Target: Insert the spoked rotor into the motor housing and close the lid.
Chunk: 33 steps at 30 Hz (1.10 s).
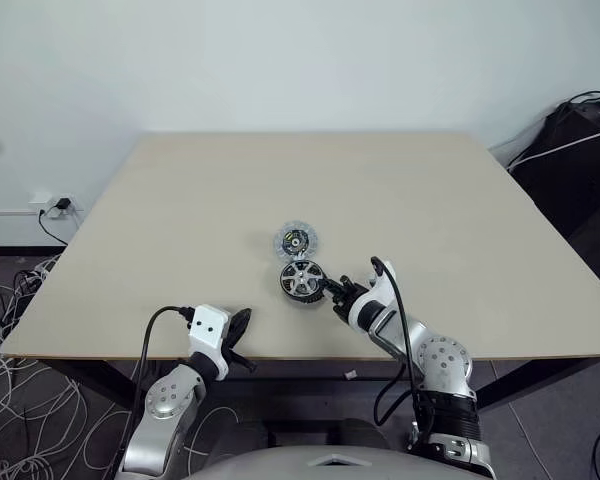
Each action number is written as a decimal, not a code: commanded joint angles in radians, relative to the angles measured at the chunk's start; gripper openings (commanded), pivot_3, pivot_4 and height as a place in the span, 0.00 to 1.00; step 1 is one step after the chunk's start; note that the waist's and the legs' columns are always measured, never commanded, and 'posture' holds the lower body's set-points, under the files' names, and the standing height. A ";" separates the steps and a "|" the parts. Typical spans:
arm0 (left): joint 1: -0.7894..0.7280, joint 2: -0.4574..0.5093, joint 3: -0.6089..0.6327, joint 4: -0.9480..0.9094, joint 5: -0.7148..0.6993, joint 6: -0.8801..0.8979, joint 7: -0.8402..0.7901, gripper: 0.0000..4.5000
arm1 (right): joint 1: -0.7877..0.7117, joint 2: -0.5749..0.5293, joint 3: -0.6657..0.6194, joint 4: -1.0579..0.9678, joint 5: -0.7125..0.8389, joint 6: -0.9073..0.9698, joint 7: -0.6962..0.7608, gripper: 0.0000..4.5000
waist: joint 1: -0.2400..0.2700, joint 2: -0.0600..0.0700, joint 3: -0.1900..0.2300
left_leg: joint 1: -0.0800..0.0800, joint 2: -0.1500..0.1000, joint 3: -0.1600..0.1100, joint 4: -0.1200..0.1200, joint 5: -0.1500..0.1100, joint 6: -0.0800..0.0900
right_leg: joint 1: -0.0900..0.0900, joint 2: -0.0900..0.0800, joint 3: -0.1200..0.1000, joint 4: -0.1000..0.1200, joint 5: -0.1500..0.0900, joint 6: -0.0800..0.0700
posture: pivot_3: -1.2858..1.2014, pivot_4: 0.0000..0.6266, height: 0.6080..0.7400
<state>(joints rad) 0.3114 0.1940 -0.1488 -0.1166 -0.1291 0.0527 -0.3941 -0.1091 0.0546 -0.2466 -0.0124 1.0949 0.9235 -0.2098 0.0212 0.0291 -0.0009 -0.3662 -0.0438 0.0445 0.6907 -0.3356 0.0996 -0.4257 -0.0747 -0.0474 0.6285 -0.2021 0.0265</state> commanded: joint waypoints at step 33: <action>0.001 0.000 -0.009 -0.035 0.005 -0.037 -0.006 0.00 | -0.124 -0.221 0.591 -0.005 -0.873 -0.437 0.375 0.01 | -0.006 -0.003 0.001 | -0.002 0.000 0.001 0.000 0.002 -0.003 | -0.002 0.001 0.000 -0.001 0.000 0.000 | 0.52 0.00 1.00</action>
<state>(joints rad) 0.3172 0.1955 -0.1514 -0.1166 -0.1278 0.0388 -0.3958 -0.2066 -0.1793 0.3734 -0.0162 0.2373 0.5128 0.1564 0.0149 0.0259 0.0004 -0.3679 -0.0438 0.0454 0.6908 -0.3334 0.0962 -0.4273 -0.0739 -0.0476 0.6273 -0.2025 0.0260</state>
